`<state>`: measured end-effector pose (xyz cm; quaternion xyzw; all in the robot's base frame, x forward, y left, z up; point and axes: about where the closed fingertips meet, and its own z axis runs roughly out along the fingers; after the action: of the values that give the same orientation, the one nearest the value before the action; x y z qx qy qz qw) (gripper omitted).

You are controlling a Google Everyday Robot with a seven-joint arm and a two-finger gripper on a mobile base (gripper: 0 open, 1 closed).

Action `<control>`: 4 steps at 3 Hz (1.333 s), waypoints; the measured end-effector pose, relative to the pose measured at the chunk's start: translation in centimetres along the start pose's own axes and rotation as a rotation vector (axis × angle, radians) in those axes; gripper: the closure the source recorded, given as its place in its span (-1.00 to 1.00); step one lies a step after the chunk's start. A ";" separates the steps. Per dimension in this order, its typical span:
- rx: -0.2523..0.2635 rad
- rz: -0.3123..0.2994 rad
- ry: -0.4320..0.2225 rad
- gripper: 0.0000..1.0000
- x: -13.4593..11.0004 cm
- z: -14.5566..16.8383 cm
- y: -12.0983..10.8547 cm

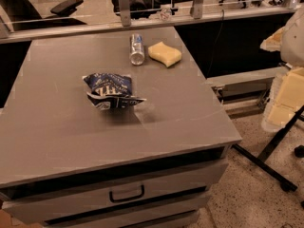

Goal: Pick blue chip bag

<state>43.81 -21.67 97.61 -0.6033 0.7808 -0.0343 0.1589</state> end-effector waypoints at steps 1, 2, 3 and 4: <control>0.000 0.000 0.000 -1.00 0.0 0.0 0.0; -0.001 -0.020 -0.045 -1.00 -0.9 0.4 0.5; -0.018 -0.014 -0.218 -1.00 -3.8 2.7 2.7; -0.012 0.005 -0.416 -1.00 -8.0 5.4 4.4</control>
Offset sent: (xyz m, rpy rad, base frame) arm -0.0063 0.0384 -0.0184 0.1412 -0.0322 0.1187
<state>43.10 -12.09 93.08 -0.5964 0.7329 0.0957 0.3131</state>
